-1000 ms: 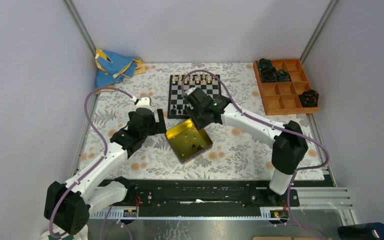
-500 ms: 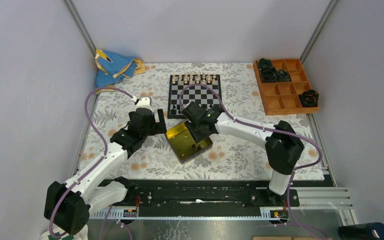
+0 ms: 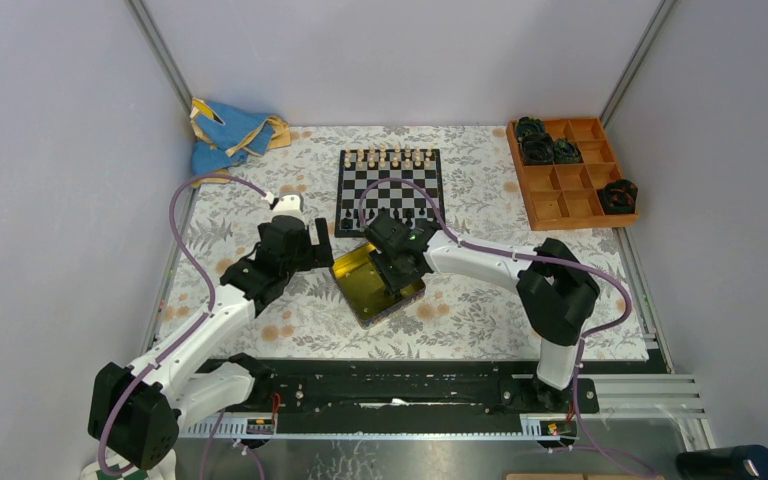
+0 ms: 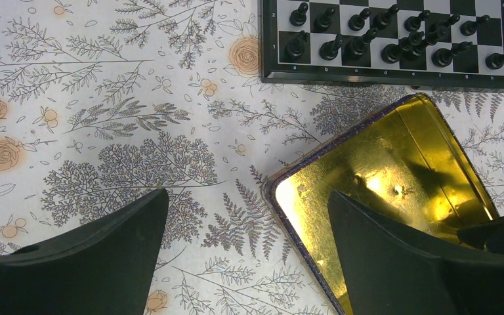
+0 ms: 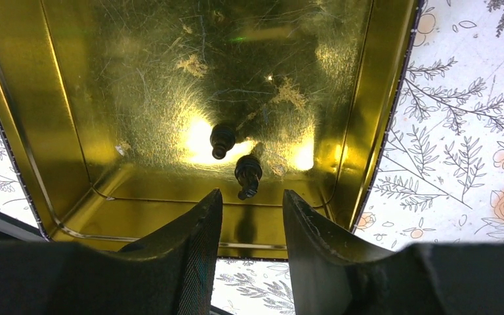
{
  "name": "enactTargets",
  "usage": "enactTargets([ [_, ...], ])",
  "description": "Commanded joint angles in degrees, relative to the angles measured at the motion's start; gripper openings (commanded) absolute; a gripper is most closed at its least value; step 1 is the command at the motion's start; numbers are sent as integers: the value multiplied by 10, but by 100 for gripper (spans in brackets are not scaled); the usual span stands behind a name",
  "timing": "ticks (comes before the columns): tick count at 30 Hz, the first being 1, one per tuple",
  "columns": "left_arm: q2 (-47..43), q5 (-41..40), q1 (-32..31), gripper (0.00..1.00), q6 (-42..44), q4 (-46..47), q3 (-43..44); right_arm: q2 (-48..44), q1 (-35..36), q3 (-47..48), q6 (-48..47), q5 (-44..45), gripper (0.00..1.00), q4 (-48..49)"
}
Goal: Set up the chess pieces on the board
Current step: Pick up the chess piece from the storage box.
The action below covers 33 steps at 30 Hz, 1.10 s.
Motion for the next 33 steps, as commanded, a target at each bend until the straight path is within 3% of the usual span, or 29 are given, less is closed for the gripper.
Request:
enactTargets([
  [1,-3,1,3,99,-3,37,-4,11,6,-4,7,-11,46,17],
  [14,-3,-3,3,99,-2,38,-4,31,6,-7,3,-2,37,28],
  [16,-4,-2,3,99,-2,38,-4,32,6,-6,2,1,31,27],
  [20,-5,-4,3,99,-2,37,-3,26,6,1,-2,17,8,21],
  [24,-5,-3,3,99,-3,37,-4,19,6,17,-9,31,1,3],
  [33,-9,-3,3,99,-3,36,-4,-5,6,100,-18,52,0,-53],
])
